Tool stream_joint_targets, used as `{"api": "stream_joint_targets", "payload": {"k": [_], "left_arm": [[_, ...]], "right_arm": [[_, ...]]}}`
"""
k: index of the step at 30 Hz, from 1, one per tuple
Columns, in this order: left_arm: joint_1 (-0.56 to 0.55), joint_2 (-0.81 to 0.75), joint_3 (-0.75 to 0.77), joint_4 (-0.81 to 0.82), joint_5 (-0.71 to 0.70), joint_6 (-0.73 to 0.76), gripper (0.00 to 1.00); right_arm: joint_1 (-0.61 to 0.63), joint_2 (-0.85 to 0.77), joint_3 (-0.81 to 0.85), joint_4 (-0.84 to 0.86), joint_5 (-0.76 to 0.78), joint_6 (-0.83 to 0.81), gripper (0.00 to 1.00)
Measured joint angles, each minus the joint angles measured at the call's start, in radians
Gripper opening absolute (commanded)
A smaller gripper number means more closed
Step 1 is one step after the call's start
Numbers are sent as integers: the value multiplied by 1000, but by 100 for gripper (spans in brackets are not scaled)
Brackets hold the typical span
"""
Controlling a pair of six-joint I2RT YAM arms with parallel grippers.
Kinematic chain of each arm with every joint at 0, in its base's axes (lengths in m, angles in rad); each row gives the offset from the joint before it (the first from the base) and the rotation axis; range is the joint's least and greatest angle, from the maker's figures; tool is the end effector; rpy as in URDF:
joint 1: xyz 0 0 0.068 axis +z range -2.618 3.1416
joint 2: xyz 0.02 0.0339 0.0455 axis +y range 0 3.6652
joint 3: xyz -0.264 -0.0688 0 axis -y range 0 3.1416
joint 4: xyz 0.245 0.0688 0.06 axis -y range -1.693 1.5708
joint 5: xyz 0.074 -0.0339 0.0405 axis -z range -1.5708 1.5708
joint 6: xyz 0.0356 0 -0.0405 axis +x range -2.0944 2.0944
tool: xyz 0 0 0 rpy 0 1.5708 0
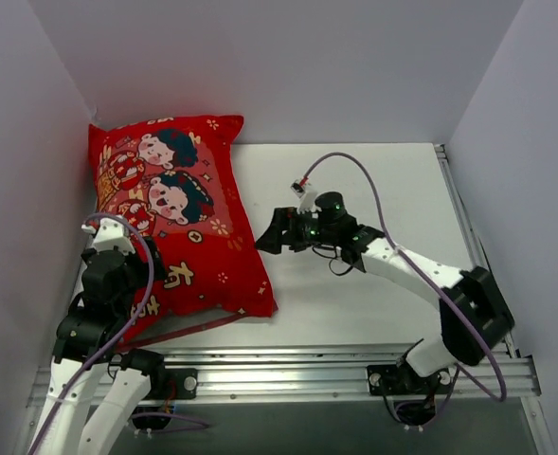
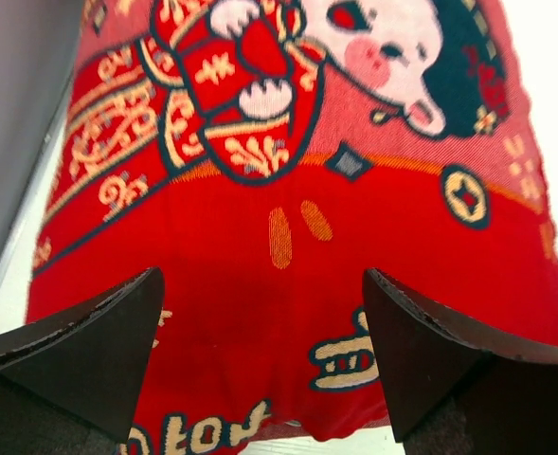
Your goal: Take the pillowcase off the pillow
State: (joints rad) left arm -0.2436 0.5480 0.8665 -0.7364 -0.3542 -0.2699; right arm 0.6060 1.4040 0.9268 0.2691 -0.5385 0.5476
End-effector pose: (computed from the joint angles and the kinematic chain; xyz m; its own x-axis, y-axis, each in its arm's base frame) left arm 0.1065 -0.0138 0.3412 -0.3579 -0.1687 -0.9184 -0.1835 0.9771 -0.1080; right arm 0.2556 0.1994 0.2930 -0.6143 0.1181 -0.7802 -0.6812 0.4197 0.5999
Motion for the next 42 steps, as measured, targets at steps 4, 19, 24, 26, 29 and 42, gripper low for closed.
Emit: {"api": "stream_joint_targets", "payload": {"k": [4,19,24,26,29,42], "left_arm": [[0,-24,-67,13,4,-11,94],[0,-72,-75,89,20,-10,94],[0,-70,-76,98,24,-10,94],[0,-68,-76,100,27,-9,94],[0,-60,-78,103,35,-8,94],[0,32,-86,123,234,-5,94]], "right_arm": [[47,183,34,115,-5,23,100],[77,519,97,497,-150,166,0],[7,486,42,521,-181,182,0],[-53,453,37,465,-183,161,0],[-181,396,46,344,-169,100,0],[-498,348,362,-100,112,-85,82]]}}
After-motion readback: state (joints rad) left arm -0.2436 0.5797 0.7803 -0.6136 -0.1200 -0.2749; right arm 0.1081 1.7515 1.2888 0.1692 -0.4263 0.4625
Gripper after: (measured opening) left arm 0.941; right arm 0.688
